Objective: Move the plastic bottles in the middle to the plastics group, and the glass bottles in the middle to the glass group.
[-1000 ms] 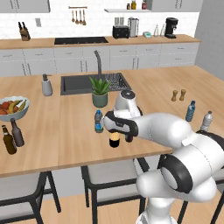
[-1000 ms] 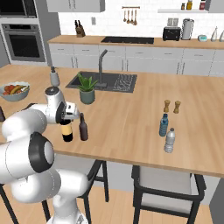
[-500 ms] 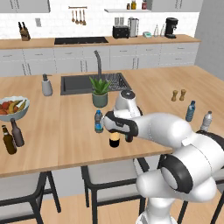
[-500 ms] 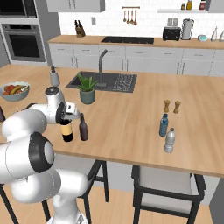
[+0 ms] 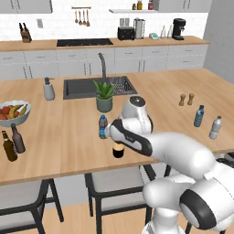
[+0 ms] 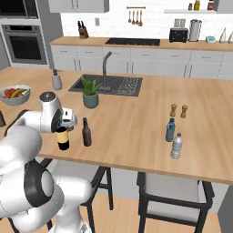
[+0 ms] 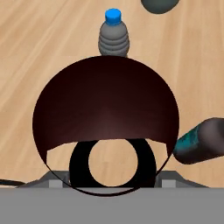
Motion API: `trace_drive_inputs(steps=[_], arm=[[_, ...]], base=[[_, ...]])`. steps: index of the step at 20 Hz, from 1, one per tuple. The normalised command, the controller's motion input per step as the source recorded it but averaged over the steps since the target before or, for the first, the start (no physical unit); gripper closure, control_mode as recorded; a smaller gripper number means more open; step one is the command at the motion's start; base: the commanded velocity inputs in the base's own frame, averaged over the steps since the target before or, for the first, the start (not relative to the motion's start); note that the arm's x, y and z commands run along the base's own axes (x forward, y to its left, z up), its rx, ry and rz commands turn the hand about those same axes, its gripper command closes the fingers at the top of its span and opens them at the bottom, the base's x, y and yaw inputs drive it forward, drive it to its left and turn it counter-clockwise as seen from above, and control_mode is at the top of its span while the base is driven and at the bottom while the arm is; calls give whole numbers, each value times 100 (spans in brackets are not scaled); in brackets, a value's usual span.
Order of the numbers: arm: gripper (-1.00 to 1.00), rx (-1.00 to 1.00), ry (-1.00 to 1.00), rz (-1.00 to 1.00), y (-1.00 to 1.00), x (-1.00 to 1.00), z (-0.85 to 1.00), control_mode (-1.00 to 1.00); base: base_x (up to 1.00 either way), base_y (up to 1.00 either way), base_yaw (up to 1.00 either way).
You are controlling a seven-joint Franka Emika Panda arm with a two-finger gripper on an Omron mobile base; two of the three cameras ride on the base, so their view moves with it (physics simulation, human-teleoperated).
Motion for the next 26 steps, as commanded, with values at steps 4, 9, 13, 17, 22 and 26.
trace_drive_inputs(steps=[4, 9, 13, 17, 22, 26], arm=[[100, 0, -1, 16, 71, -10, 33, -100], [100, 0, 0, 14, 98, 0, 22, -100], [100, -3, 1, 12, 100, 3, 0, -100], [100, -3, 2, 10, 100, 23, 0, -100], [100, -3, 6, 6, 100, 43, 18, -100], [100, -2, 5, 2, 96, 40, 2, -100]], base=[[0, 0, 0], [0, 0, 0], [0, 0, 0], [0, 0, 0], [0, 0, 0], [0, 0, 0]])
